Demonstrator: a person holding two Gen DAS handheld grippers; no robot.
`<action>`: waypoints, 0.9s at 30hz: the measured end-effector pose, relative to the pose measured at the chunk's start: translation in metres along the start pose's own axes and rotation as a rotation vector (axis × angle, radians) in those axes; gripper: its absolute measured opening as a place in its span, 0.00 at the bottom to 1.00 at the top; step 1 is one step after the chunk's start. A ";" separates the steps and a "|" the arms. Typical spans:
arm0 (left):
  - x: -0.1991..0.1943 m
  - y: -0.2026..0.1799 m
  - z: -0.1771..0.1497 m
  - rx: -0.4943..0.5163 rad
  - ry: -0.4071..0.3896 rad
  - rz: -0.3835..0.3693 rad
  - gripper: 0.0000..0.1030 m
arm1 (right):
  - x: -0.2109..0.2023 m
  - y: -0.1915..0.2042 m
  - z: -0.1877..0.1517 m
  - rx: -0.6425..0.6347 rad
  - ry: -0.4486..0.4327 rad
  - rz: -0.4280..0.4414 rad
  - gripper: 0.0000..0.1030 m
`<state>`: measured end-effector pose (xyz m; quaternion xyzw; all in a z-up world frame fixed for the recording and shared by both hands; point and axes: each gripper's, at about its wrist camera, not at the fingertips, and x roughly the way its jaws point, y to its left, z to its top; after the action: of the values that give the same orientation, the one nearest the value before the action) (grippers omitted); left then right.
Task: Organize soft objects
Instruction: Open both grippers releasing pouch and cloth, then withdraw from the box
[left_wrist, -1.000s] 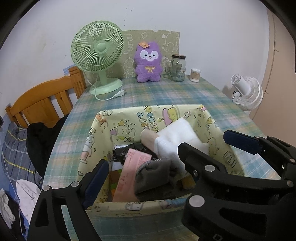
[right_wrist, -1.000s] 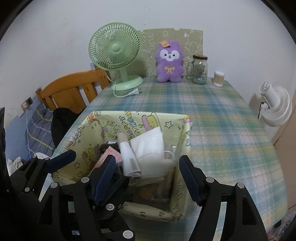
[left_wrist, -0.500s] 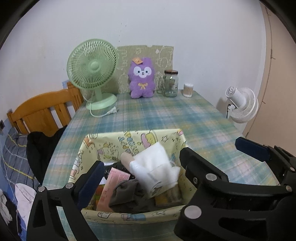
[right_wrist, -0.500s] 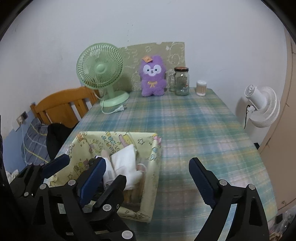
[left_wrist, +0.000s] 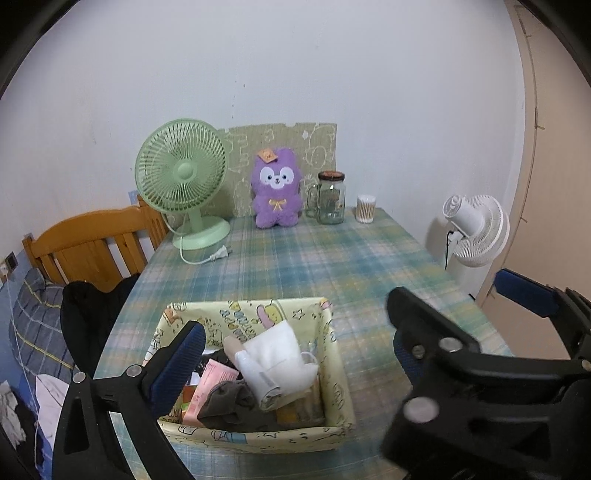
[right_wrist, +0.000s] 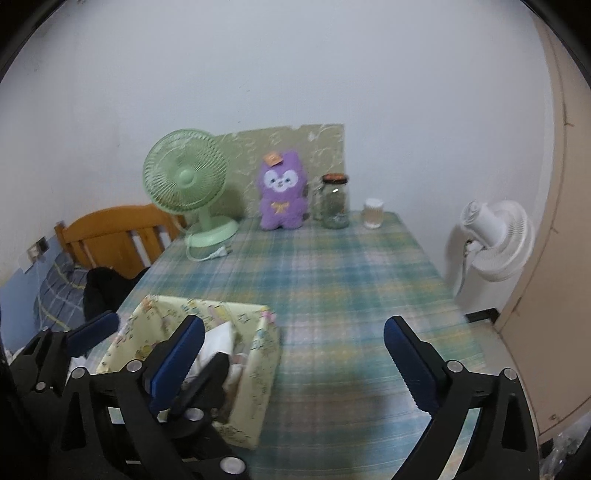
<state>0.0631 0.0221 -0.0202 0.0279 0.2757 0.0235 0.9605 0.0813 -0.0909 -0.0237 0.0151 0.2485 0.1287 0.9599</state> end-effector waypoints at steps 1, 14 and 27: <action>-0.003 -0.002 0.001 0.001 -0.007 0.002 1.00 | -0.005 -0.005 0.001 0.010 -0.010 -0.005 0.98; -0.036 -0.024 0.014 0.003 -0.097 0.040 1.00 | -0.055 -0.054 0.009 0.076 -0.132 -0.057 1.00; -0.063 -0.030 0.015 -0.024 -0.160 0.068 1.00 | -0.083 -0.074 0.005 0.082 -0.190 -0.066 1.00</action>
<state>0.0190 -0.0120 0.0237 0.0278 0.1965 0.0569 0.9785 0.0312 -0.1835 0.0127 0.0583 0.1618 0.0845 0.9815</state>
